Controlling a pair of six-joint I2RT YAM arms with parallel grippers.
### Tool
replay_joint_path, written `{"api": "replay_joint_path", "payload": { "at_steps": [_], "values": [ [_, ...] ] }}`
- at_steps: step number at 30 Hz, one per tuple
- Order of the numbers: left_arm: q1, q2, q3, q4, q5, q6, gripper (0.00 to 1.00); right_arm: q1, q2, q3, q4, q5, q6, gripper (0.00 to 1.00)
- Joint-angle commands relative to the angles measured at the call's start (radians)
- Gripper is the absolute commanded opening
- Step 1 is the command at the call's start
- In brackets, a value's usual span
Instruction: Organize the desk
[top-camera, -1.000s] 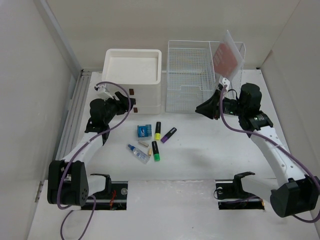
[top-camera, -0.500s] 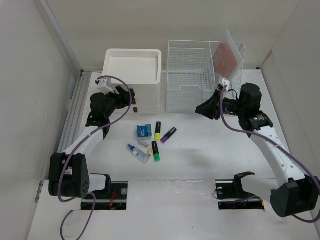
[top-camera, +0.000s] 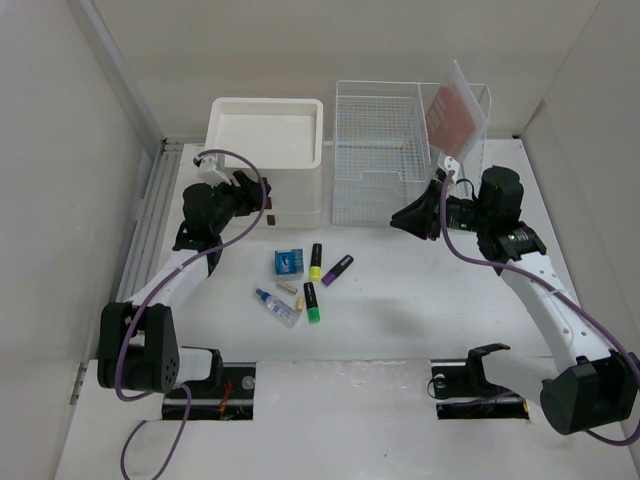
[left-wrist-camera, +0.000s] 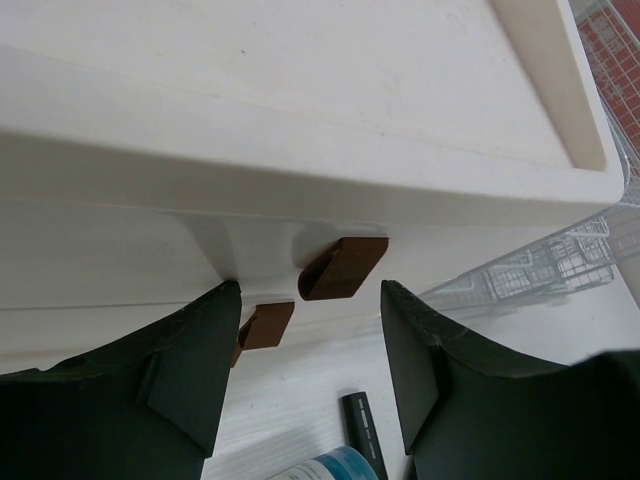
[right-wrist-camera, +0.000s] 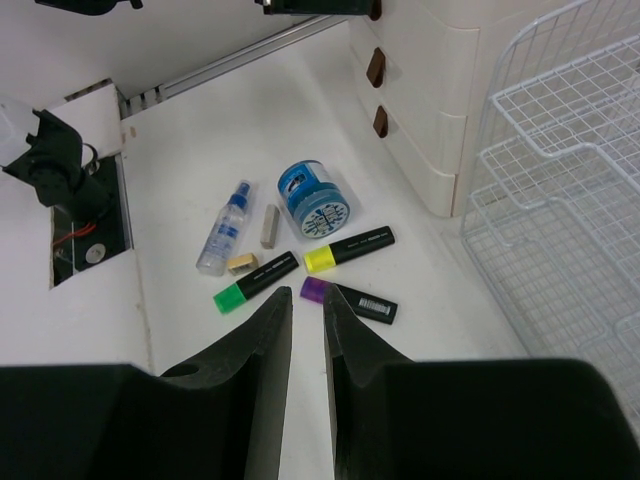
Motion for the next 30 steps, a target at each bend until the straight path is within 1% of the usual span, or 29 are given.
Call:
{"api": "replay_joint_path", "payload": {
  "at_steps": [1, 5, 11, 15, 21, 30],
  "values": [
    [-0.032, 0.012, 0.077, 0.033, -0.026, 0.026, 0.54, -0.006, -0.001, 0.007, 0.034, -0.032, -0.016, 0.25],
    [-0.052, 0.024, 0.087, 0.024, -0.049, 0.035, 0.53, -0.006, -0.001, 0.007, 0.034, -0.032, -0.016, 0.25],
    [-0.052, 0.024, 0.096, 0.005, -0.073, 0.044, 0.52, -0.006, -0.001, 0.007, 0.034, -0.032, -0.016, 0.25],
    [-0.052, 0.015, 0.096, -0.015, -0.119, 0.053, 0.48, -0.006, -0.001, 0.007, 0.034, -0.032, -0.016, 0.25],
    [-0.052, 0.015, 0.107, -0.024, -0.130, 0.062, 0.44, -0.006, -0.001, 0.007, 0.034, -0.032, -0.016, 0.25],
    [-0.061, 0.006, 0.137, -0.035, -0.139, 0.081, 0.44, -0.006, -0.001, 0.007, 0.034, -0.032, -0.016, 0.25]
  ]
}}
